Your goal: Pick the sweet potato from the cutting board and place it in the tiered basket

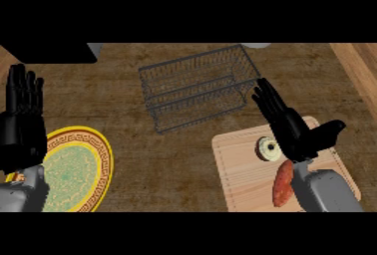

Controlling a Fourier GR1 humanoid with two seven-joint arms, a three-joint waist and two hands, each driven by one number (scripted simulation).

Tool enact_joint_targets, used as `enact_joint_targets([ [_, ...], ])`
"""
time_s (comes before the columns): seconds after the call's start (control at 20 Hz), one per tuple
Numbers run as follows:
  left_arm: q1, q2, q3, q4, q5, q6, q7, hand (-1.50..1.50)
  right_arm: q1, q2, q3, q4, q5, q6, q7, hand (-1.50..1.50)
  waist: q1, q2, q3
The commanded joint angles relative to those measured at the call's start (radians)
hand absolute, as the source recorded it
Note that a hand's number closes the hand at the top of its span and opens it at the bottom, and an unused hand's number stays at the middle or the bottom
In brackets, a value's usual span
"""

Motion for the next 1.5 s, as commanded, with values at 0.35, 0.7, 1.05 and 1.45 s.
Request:
enact_joint_targets([
  [0.35, 0.071, -0.032, -0.229, 0.113, 0.059, -0.255, 0.076, 0.00, 0.048, 0.035, -0.231, 0.198, 0.248, -0.625, 0.111, -1.50, -0.034, 0.039, 0.014],
  [0.7, 0.020, -0.075, -0.252, 0.271, 0.062, -0.355, 0.008, 0.00, 0.085, 0.116, -0.152, 0.136, 0.444, -0.850, -0.010, -1.50, 0.006, 0.017, 0.018],
  [1.05, 0.038, -0.050, -0.228, 0.248, 0.069, -0.350, 0.021, 0.00, 0.103, -0.168, -0.019, 0.138, 0.706, -0.665, 0.485, -1.50, -0.005, 0.006, 0.004],
  [1.45, 0.025, -0.039, -0.229, 0.269, 0.068, -0.377, 0.012, 0.00, 0.080, -0.294, 0.161, 0.094, 0.759, -0.237, 0.902, -1.50, 0.017, 0.005, 0.001],
])
